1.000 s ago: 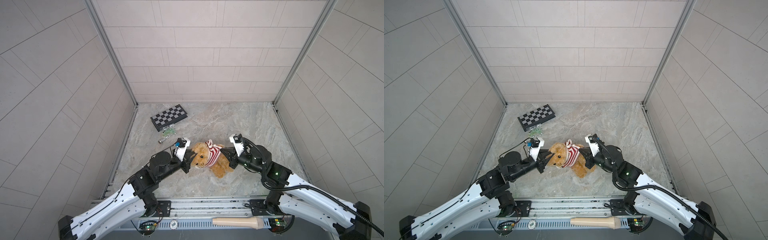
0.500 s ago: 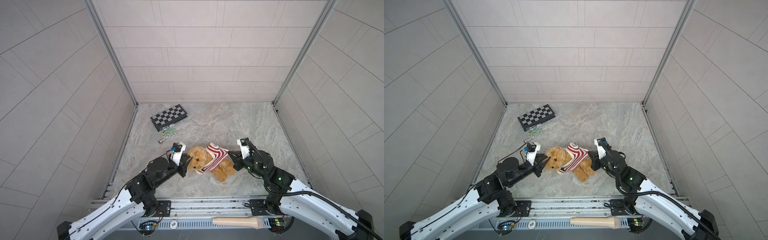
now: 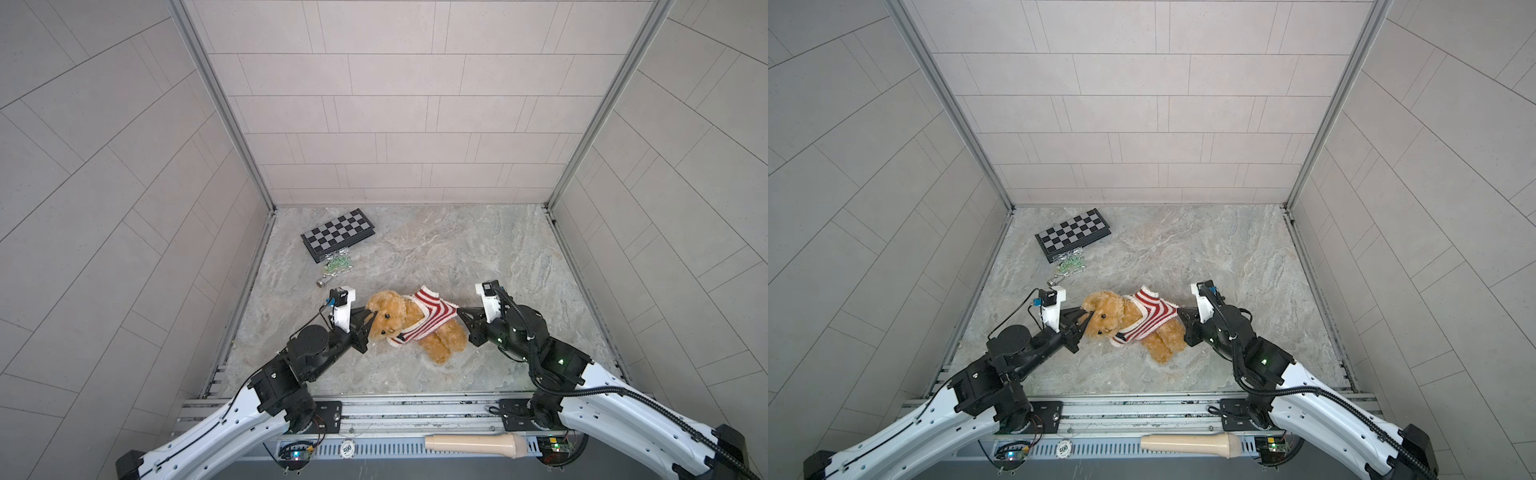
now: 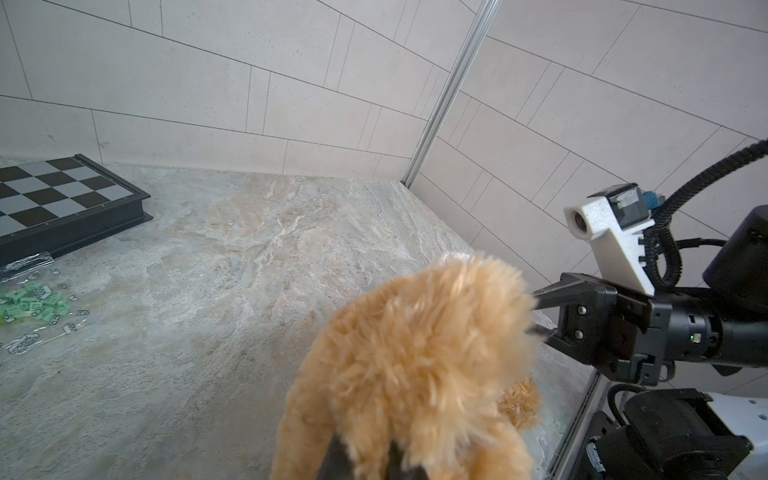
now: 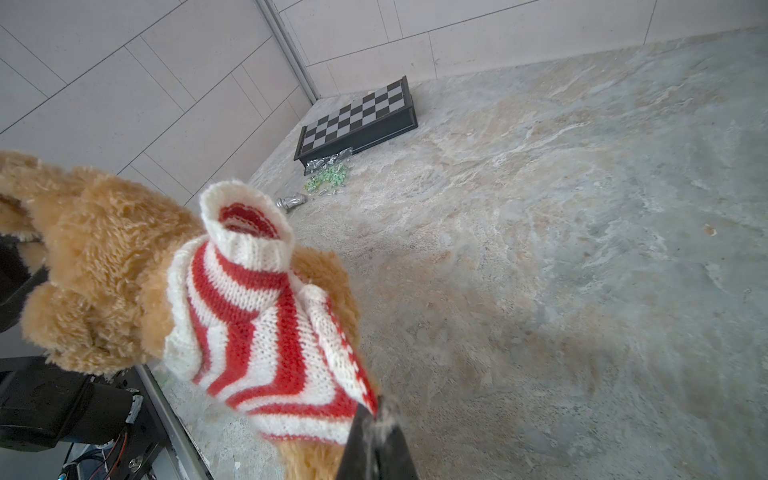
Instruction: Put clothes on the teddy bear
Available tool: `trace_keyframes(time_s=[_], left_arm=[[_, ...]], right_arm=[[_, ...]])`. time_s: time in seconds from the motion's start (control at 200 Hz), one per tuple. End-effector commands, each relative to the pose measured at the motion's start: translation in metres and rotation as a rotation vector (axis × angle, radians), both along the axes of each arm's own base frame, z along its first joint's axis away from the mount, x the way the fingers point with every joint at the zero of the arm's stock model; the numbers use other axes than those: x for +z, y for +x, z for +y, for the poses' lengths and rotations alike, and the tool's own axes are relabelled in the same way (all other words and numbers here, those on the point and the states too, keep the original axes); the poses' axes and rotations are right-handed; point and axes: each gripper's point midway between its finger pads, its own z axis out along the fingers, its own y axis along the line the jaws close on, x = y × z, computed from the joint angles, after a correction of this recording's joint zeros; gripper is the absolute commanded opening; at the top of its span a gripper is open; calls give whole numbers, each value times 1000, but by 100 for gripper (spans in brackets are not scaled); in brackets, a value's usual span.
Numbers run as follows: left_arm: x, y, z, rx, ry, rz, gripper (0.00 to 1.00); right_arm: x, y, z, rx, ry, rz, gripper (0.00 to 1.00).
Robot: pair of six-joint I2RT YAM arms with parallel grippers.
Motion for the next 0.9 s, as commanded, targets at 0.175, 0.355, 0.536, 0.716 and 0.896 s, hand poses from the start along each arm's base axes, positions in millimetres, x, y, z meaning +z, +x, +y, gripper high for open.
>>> trace_keyframes(time_s=[0.175, 0.355, 0.536, 0.716, 0.896], left_arm=[[28, 5, -3, -1, -79, -73, 0], [22, -6, -22, -129, 38, -62, 0], [31, -18, -25, -202, 99, -102, 0], [39, -28, -33, -287, 127, -134, 0], [44, -31, -42, -333, 120, -140, 0]], right_arm=[[9, -14, 41, 239, 79, 0, 0], [45, -32, 53, 397, 91, -118, 8], [53, -24, 32, 318, -47, -181, 28], [67, -25, 43, 375, -33, -216, 42], [61, -26, 53, 449, -78, -237, 43]])
